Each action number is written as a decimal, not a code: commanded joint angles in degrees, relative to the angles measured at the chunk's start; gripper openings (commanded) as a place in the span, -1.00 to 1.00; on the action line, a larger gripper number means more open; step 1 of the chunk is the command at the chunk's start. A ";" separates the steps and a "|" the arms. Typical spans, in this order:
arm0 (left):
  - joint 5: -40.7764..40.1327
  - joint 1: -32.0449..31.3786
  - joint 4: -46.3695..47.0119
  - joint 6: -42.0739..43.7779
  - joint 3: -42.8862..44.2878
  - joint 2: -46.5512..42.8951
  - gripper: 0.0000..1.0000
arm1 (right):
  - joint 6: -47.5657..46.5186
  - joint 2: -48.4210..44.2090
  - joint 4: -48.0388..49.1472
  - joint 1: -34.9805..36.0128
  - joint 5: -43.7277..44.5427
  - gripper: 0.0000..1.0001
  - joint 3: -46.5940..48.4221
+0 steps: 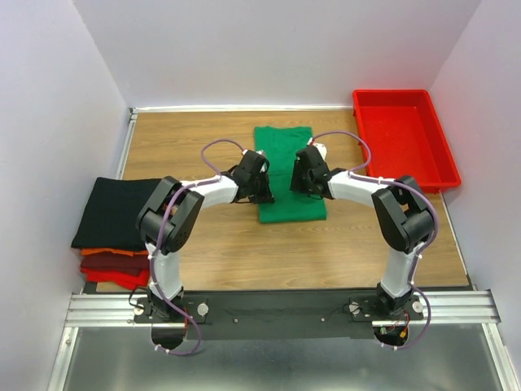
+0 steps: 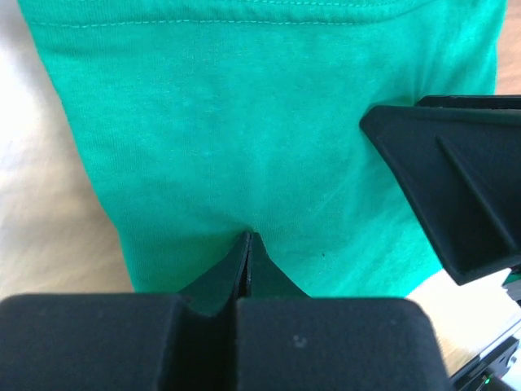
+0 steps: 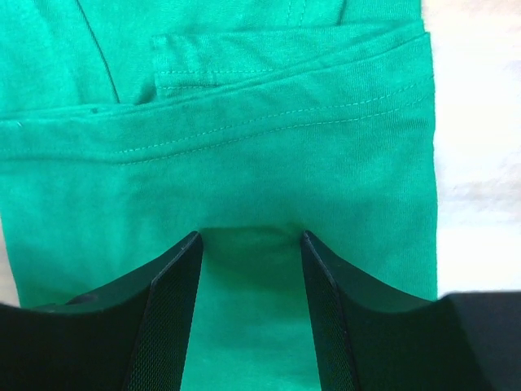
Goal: Fold and stack the t-shirts
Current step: Fold the tshirt
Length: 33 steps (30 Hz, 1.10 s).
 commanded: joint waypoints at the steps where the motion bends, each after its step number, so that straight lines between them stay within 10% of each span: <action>1: -3.49 -0.50 -5.71 1.19 -5.41 -3.30 -1.00 | 2.07 -0.94 -5.12 2.78 -2.53 0.18 -5.18; 33: -3.23 -6.65 -2.90 2.16 -23.52 -22.04 -0.92 | 11.30 -20.81 -13.03 16.68 -3.95 0.11 -17.56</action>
